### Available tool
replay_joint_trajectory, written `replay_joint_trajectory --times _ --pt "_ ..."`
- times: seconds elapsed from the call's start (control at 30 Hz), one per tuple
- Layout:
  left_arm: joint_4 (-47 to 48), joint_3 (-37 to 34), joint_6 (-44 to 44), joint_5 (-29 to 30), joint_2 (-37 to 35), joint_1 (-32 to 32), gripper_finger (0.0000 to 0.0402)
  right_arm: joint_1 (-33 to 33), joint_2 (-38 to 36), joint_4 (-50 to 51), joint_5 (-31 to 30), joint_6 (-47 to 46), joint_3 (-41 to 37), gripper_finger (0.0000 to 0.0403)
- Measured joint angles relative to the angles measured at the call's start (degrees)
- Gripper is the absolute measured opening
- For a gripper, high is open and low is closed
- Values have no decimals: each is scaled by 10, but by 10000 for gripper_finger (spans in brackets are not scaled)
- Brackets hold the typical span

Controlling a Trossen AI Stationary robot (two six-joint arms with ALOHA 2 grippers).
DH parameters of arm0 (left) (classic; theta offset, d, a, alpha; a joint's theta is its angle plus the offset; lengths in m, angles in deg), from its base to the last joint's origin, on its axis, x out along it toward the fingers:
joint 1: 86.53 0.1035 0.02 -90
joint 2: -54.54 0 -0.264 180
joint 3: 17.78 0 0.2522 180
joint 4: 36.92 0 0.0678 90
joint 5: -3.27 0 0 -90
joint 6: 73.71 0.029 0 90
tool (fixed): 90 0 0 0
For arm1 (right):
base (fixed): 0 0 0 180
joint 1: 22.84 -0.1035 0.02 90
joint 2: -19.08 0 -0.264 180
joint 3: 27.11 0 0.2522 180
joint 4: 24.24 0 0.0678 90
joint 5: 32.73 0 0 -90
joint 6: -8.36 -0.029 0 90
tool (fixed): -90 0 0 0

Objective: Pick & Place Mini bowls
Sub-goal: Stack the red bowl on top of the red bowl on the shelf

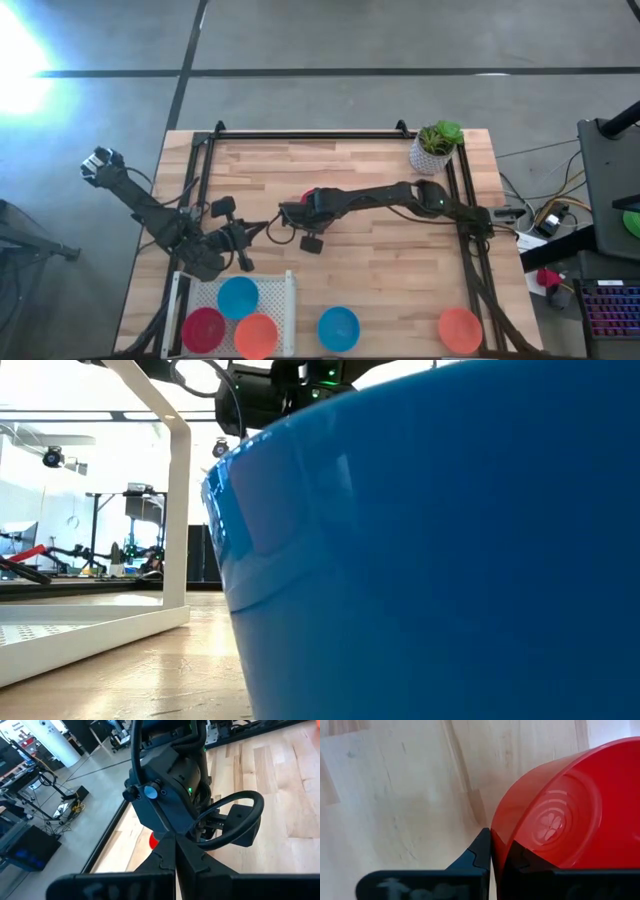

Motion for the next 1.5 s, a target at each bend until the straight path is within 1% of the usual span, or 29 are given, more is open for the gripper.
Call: replay_joint_trajectory --times 0.13,0.4,0.53,0.67,0.8,0.93,1.07,1.23,1.33,1.4,1.5 --pt "0 0 0 0 0 0 0 0 0 -7 0 0 -1 22" --pt "1 0 0 -1 0 0 0 0 0 -20 -2 0 -7 81" --pt "1 0 0 -1 0 0 0 0 0 -21 -2 0 -7 103" --pt "2 0 0 -1 0 0 0 0 -2 -12 -1 2 -2 113" --pt "2 0 0 -1 0 0 0 -1 -21 9 1 3 3 109" --pt "3 0 -1 -2 0 0 0 -7 -58 28 -2 7 3 100" --pt "3 -1 -7 -2 0 0 0 -17 -103 40 -2 31 -4 92" --pt "3 -1 -71 -2 0 4 0 -27 -177 40 -3 59 -31 85" --pt "3 -1 -81 -5 0 19 0 -34 -230 38 -3 65 -57 80" --pt "5 7 -83 -38 0 41 0 -36 -267 29 -4 72 -77 78" --pt "4 28 -96 -97 1 90 0 -36 -321 -17 -6 84 -117 74"
